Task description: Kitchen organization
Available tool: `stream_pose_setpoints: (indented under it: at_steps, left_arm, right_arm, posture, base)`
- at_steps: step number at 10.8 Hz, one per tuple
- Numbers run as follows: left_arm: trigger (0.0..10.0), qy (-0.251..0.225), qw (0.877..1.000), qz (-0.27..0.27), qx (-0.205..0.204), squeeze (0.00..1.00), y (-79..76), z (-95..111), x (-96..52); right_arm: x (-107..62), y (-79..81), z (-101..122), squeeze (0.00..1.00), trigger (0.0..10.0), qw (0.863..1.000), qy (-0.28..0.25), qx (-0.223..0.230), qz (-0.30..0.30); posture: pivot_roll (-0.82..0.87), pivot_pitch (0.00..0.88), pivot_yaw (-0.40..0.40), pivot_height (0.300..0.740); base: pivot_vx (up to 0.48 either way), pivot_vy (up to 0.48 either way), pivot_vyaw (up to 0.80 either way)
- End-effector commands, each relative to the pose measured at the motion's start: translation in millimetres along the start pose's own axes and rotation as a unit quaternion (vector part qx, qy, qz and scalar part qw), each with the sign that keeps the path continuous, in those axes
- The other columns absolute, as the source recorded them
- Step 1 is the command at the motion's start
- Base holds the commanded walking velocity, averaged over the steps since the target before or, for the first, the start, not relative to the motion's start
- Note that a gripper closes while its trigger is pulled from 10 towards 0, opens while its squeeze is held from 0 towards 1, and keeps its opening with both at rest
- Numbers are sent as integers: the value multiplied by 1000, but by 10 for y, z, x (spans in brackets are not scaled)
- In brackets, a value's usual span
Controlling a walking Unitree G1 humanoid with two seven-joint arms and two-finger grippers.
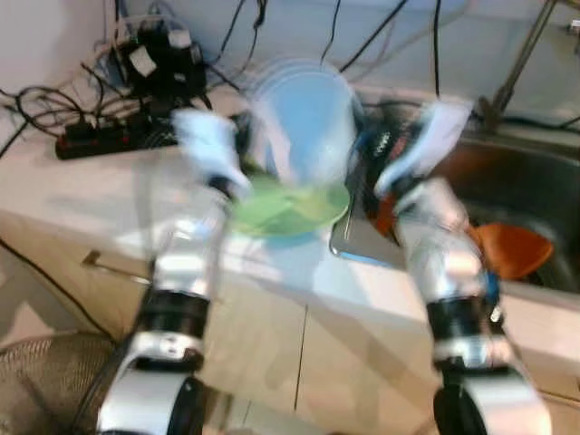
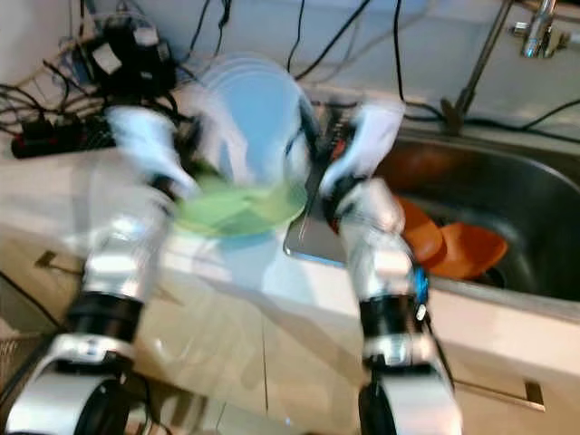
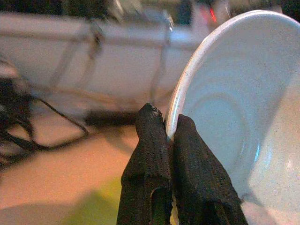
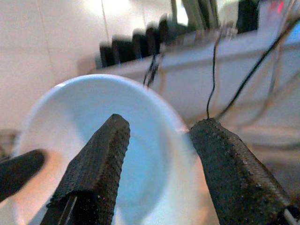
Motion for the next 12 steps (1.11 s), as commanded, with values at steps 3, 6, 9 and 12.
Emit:
stream_pose_setpoints:
  at_steps: [3, 6, 9, 12]
  left_arm:
    - [10000, -35, 999, 28, -20, 0, 64, 135, -7]
    - [10000, -45, 998, 35, -16, 0, 106, 170, -6]
    - [10000, -80, 995, 35, -48, 0, 111, 294, 1]
    - [10000, -93, 993, 21, -66, 0, 47, 346, 6]
  right_arm:
    - [-80, -113, 29, 0, 10000, 1000, 0, 2, -20]
    - [-35, -139, 79, 0, 10000, 1000, 2, -11, -19]
    - [-20, -131, 49, 0, 10000, 1000, 9, -4, -15]
    - [-32, -119, -17, 0, 10000, 1000, 18, 5, -15]
  posture:
    - [174, 0, 46, 725]
    - [195, 0, 27, 725]
    - [200, 0, 21, 725]
    - [196, 0, 26, 725]
  base:
    - [0, 0, 0]
    - [0, 0, 0]
    - [0, 0, 0]
    - [0, 0, 0]
Point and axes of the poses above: a point about 5 cm out from each wrist's last joint towards the gripper, its own x axis pointing out of the wrist towards the gripper, its own z axis along the axis of the wrist's last joint, y = z × x, the point moved 1 cm from there along x, pointing out of the wrist towards the gripper, and after that the axes turned 15 degrees about x, right-handed, at the moved point
